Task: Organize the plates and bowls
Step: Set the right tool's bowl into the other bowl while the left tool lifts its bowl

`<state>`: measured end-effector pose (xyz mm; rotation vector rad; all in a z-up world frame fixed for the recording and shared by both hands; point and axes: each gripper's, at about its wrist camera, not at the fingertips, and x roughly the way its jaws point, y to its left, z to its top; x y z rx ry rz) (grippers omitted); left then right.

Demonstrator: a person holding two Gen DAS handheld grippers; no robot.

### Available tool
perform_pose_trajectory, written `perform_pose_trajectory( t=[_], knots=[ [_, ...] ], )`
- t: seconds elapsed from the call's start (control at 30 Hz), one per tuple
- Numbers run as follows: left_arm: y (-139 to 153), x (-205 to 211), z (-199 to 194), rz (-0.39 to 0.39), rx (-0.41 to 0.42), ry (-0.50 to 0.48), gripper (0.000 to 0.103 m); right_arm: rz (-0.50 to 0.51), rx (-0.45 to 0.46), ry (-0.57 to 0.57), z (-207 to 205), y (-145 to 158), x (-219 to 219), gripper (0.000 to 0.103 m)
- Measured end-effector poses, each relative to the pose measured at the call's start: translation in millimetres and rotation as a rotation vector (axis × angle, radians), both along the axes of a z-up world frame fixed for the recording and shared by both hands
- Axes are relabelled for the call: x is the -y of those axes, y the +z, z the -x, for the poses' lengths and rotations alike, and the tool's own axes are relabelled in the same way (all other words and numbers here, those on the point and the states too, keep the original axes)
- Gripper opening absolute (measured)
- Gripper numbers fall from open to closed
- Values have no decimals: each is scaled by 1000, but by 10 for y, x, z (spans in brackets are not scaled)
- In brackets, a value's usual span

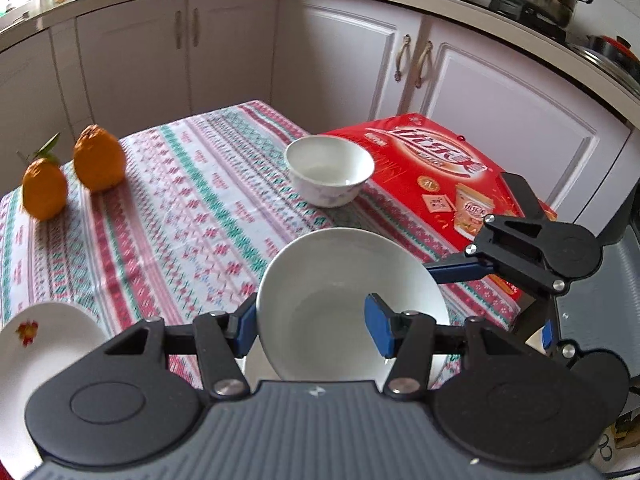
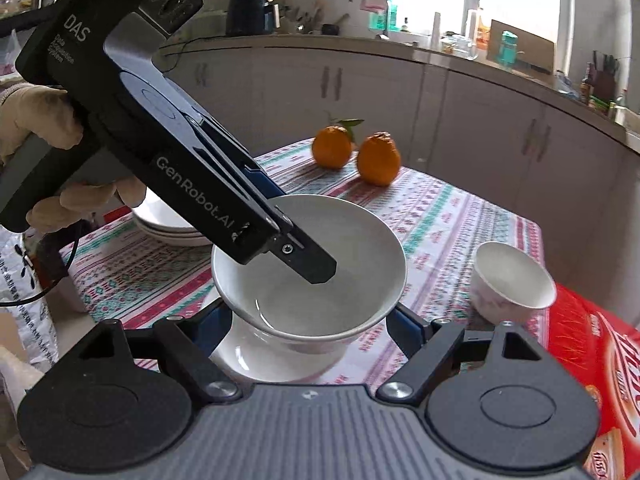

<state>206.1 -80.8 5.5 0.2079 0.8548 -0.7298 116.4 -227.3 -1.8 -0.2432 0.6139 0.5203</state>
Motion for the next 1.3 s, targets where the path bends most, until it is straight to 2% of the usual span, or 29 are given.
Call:
perform_pose_trajectory(
  t=[0.53, 1.3],
  knots=[
    [-256, -145, 3, 1, -52, 27, 55, -2, -77, 19, -75, -159, -117, 87],
    [-320, -141, 18, 6, -53, 11, 56, 8, -114, 17, -113, -224, -137, 88]
  ],
)
